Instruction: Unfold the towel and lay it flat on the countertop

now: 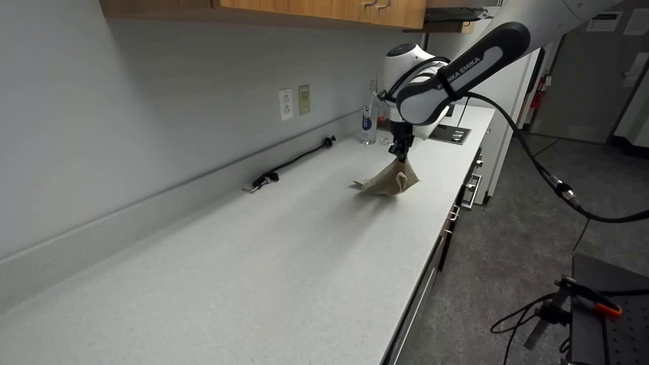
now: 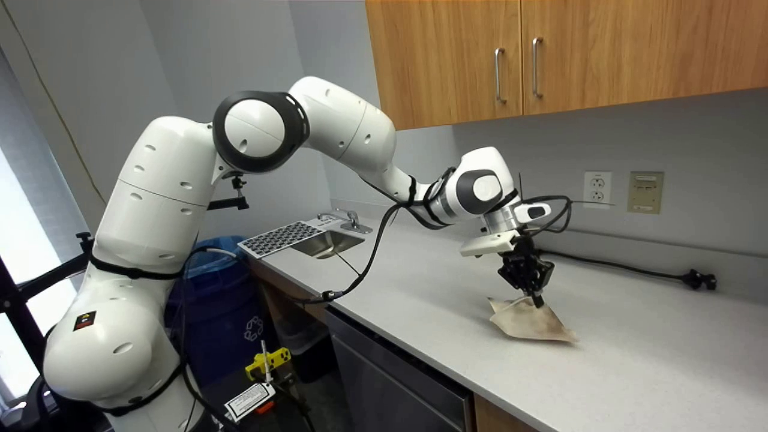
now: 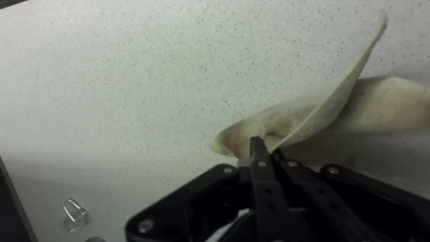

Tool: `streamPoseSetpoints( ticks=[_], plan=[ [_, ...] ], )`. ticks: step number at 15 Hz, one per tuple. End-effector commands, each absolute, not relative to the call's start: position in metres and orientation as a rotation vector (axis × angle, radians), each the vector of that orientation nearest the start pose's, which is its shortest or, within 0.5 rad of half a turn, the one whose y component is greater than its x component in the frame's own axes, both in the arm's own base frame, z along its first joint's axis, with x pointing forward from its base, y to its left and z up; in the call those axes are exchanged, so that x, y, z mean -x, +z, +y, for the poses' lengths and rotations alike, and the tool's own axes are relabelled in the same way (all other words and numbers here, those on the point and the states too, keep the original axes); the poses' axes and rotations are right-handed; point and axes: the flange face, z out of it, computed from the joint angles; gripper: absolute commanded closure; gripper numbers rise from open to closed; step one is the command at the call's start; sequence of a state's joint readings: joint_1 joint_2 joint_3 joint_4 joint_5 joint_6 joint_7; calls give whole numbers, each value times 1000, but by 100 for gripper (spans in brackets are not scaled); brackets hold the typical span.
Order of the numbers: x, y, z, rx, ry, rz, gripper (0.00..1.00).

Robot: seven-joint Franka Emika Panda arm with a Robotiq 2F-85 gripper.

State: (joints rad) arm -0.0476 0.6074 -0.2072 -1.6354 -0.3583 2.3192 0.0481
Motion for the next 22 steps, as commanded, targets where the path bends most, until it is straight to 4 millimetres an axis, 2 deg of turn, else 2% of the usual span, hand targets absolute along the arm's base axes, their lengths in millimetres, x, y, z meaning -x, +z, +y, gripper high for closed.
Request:
streamPoseSetpoints(
  ticks=[1,5,10,12,15,17,20,22],
  plan=[
    [-657,324,-128,3578,-70,90,99],
    [-640,353,-75,3629,6,62,99],
    [-613,388,-2,3606,165,-144,99],
    [-601,402,22,3606,216,-215,99],
    [-587,420,43,3626,269,-251,99],
    [-578,427,50,3610,291,-311,99],
    [-571,443,57,3514,229,-470,99],
    [-569,449,63,3533,222,-423,99]
  ],
)
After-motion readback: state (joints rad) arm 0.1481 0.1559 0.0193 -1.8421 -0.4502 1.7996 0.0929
